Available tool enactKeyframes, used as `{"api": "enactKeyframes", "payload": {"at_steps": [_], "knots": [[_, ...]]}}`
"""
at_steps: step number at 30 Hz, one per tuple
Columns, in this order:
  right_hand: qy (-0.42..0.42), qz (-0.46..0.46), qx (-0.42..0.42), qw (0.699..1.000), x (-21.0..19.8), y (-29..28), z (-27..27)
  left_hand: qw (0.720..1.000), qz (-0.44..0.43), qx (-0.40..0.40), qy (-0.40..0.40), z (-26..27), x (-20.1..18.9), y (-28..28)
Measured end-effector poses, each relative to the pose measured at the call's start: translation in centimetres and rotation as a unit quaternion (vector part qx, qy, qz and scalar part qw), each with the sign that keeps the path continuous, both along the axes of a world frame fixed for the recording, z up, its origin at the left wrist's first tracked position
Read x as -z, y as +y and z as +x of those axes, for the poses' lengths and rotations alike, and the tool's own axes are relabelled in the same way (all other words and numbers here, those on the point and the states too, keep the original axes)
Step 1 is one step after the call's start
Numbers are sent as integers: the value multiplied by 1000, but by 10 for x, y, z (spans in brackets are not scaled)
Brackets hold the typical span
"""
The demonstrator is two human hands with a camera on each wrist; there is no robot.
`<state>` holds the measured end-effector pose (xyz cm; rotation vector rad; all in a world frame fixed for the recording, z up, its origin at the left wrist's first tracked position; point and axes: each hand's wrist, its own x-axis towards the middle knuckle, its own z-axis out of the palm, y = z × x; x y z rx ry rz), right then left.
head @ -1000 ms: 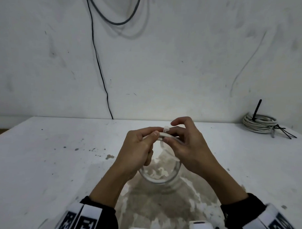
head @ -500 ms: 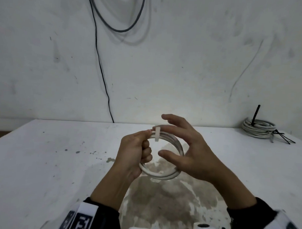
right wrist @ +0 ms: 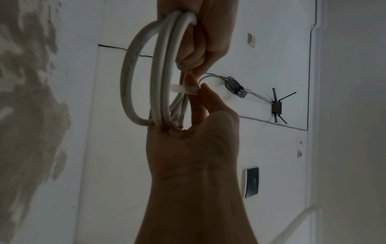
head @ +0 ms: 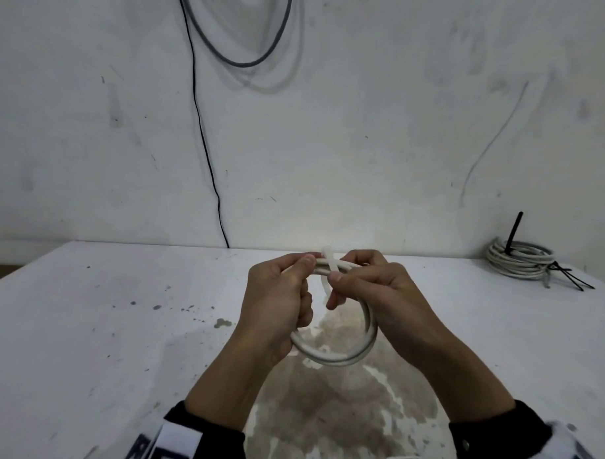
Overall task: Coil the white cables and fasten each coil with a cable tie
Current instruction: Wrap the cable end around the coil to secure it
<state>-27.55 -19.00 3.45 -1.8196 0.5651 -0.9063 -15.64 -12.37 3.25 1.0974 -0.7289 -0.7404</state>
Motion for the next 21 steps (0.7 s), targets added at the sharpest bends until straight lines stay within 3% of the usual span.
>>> {"api": "enactKeyframes", "payload": {"at_steps": [11, 14, 17, 21], "knots": [[17, 1, 17, 1000, 1, -1, 2, 1000, 7, -6, -25, 1, 1, -1], [2, 23, 15, 1000, 0, 0, 3, 996, 13, -26, -85, 0, 1, 0], [-23, 59, 3, 998, -3, 3, 3, 979, 4, -71, -193, -5, 0, 2], [-76, 105, 18, 991, -4, 0, 3, 960, -25, -103, -260, -9, -1, 6]]}}
